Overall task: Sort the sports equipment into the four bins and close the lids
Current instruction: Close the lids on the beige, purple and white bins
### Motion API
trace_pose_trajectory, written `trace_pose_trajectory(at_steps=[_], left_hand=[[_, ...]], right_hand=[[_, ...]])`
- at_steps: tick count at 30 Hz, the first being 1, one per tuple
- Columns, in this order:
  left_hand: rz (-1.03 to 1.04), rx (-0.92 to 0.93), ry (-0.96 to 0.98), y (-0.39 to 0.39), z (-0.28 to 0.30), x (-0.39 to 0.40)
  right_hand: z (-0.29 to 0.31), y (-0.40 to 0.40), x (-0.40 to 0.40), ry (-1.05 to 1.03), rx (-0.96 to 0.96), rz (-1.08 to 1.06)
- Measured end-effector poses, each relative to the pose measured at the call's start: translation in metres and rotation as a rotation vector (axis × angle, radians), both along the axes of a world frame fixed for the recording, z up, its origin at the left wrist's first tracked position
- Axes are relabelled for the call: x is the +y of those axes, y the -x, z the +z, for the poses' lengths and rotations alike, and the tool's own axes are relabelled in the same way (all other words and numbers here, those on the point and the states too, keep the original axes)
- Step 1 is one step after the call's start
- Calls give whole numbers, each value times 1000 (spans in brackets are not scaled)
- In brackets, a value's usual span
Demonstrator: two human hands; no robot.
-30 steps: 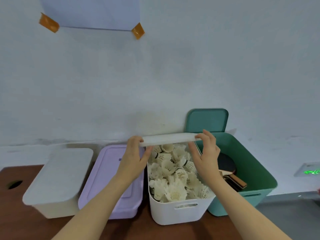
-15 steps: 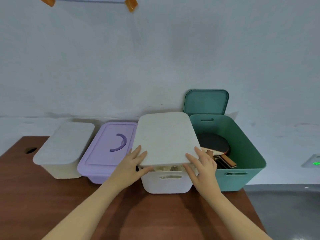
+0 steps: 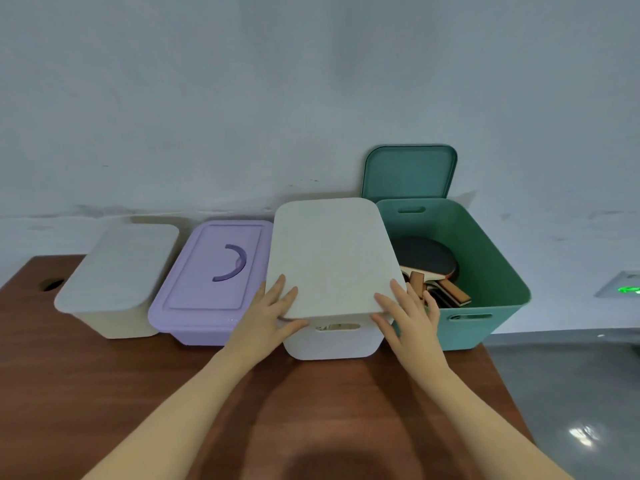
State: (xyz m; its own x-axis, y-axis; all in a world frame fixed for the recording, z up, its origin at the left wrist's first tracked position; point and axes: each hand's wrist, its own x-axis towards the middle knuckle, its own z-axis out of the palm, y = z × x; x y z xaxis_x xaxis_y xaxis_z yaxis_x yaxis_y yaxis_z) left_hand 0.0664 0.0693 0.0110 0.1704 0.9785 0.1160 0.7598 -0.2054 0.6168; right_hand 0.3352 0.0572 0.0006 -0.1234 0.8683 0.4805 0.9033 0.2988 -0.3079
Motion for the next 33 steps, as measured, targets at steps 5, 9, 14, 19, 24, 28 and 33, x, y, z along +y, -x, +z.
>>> trace_pose_trajectory(at_steps=[5, 9, 14, 19, 24, 28, 33], left_hand=[[-17, 29, -19, 2, -2, -1], [-30, 123, -48, 4, -2, -1], [-15, 120, -43, 5, -8, -1], [-20, 86, -71, 5, -12, -4], [-44, 107, -106, 16, -10, 2], [-31, 112, -103, 29, -11, 5], [-81, 137, -153, 34, -10, 8]], right_hand=[[0, 2, -3, -20, -93, -32], [-3, 2, -3, -47, -79, -39], [-6, 6, -4, -65, -65, -36], [-14, 12, -5, -19, 67, 15], [-11, 26, -11, 30, 245, 66], [-11, 40, -11, 3, 250, 82], [-9, 41, -13, 18, 261, 68]])
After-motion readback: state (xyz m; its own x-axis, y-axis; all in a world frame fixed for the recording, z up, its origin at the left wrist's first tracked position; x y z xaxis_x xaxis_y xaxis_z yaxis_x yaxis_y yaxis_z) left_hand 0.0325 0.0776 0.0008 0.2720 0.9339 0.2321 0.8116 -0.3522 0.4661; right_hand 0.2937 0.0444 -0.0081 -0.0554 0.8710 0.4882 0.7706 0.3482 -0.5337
